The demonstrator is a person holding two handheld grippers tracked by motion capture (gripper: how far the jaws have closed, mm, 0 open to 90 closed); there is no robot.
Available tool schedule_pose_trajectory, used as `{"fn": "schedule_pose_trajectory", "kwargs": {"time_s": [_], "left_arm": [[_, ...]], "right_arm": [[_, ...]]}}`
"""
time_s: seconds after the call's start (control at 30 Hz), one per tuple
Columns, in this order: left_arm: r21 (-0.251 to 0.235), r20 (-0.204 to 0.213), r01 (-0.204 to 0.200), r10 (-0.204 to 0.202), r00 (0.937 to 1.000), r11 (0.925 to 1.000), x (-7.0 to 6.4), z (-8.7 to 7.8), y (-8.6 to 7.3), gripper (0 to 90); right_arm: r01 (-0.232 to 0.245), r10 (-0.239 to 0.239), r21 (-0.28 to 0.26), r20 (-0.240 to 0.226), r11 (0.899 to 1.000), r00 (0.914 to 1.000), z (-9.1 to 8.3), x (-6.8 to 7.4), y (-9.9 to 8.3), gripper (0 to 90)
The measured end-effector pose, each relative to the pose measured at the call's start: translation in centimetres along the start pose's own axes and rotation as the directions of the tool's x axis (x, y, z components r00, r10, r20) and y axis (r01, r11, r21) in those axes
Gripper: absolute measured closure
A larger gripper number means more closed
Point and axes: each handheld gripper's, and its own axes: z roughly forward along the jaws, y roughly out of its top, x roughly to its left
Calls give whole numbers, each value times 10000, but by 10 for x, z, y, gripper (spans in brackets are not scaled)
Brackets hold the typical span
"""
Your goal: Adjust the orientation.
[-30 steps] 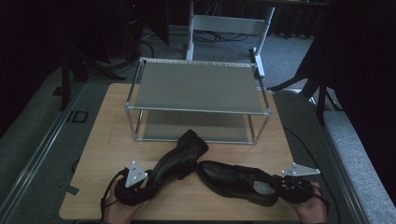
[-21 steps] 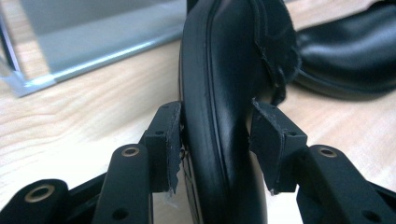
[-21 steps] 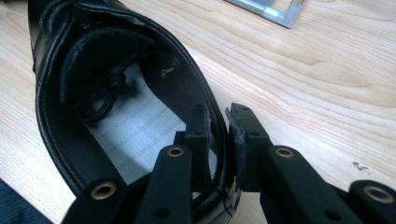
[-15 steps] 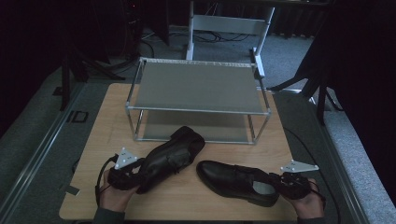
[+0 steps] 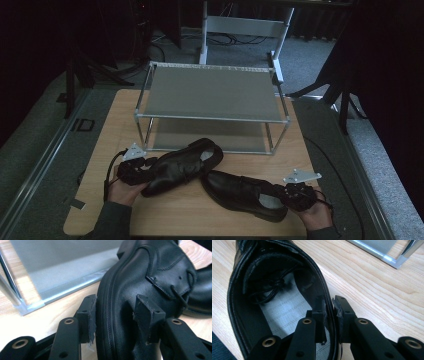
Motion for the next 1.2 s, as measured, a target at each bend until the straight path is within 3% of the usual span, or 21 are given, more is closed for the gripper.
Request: {"fn": "schedule_pose_trajectory", "kwargs": {"time_s": [0.17, 0.37, 0.5, 0.6, 0.67, 0.77, 0.8, 0.93, 1.1, 1.2], "left_arm": [[-126, 127, 381, -380, 9992, 9992, 7, 11, 4, 529], [-136, 71, 335, -334, 9994, 9993, 5, 31, 19, 521], [-352, -315, 177, -189, 9993, 9992, 11, 34, 25, 569], [-196, -426, 129, -137, 9990, 9997, 14, 38, 26, 500], [-17, -581, 82, -83, 9983, 10000, 14, 41, 22, 486], [-220, -679, 143, -157, 9976, 9997, 11, 36, 19, 460], [-523, -733, 110, -148, 9972, 9986, 7, 25, 16, 449], [-746, -1126, -45, -40, 9936, 9972, -2, -2, 3, 369], [-168, -1927, 14, -46, 9812, 9999, -7, -13, -31, 249], [210, -1831, 547, -499, 9818, 9983, -4, -8, -47, 211]], "right_arm": [[-16, 14, -93, -207, 10000, 9998, 0, -1, -2, 801], [44, -48, -102, -362, 9999, 9993, 1, -3, 0, 791], [-170, 151, -261, -722, 9995, 9973, 2, -7, -3, 745], [-384, 353, -302, -976, 9988, 9946, 3, -9, -4, 729], [-439, 397, -349, -1127, 9984, 9928, 3, -10, -6, 708], [-403, 361, -343, -1162, 9986, 9926, 3, -11, -6, 678], [-382, 338, -327, -1242, 9987, 9917, 3, -11, -6, 646], [-267, 218, -373, -1261, 9989, 9918, 2, -8, -5, 593], [-145, 57, -674, -1298, 9976, 9915, -3, -6, -1, 555], [-167, 67, -815, -1211, 9965, 9926, -6, -8, 2, 546]]}}
